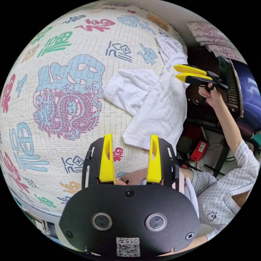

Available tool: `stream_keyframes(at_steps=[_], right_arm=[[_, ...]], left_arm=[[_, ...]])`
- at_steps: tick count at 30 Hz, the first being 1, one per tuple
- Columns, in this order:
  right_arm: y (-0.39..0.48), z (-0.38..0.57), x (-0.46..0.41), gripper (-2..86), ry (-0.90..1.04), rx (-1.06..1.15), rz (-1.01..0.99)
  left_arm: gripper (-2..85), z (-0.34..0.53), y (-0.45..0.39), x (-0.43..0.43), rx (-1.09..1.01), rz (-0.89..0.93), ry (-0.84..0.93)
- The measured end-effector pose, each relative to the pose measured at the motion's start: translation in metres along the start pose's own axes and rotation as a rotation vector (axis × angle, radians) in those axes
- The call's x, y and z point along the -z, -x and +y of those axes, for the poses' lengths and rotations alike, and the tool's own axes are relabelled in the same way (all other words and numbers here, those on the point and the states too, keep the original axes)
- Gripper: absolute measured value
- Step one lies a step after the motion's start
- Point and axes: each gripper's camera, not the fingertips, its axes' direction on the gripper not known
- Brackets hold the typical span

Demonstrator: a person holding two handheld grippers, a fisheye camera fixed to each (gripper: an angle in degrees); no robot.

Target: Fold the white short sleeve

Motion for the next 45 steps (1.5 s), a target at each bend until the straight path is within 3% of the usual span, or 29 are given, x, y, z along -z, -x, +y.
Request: stream_keyframes(at_steps=[4,6,10,12,15,19,30,37,45], right_arm=[[0.005,0.002,0.006,6.5,-0.003,-0.004,0.003],[0.012,0.007,0.017,3.0,-0.034,-0.014,-0.013],[0.035,0.018,0.033,0.7,-0.072,0.026,0.002],[0.058,0.029,0.047,0.0,-0.106,0.08,0.047],[0.089,0.047,0.067,-0.4,-0.158,0.118,0.117],[0.127,0.069,0.102,-0.6,-0.269,0.137,0.126],[0.289,0.092,0.194,-0.6,-0.574,0.328,0.026],[0.4,0.071,0.192,-0.6,-0.582,0.509,-0.001],[0.529,0.018,0.126,-0.4,-0.495,0.589,-0.177]], left_arm=[[15.7,-0.003,-0.006,0.004,-0.063,-0.039,-0.032],[12.5,-0.001,-0.012,0.006,-0.1,0.03,-0.079],[12.9,-0.005,-0.017,-0.002,-0.108,-0.012,-0.11],[8.8,-0.003,-0.018,0.001,-0.152,-0.055,-0.109],[3.6,0.009,-0.01,0.019,-0.175,0.077,-0.133],[2.3,0.042,-0.015,0.064,-0.254,0.092,-0.21],[1.3,0.265,-0.048,0.234,-0.384,-0.108,-0.588],[1.2,0.429,-0.022,0.287,-0.299,-0.179,-0.799],[1.3,0.628,0.047,0.312,-0.08,-0.162,-0.973]])
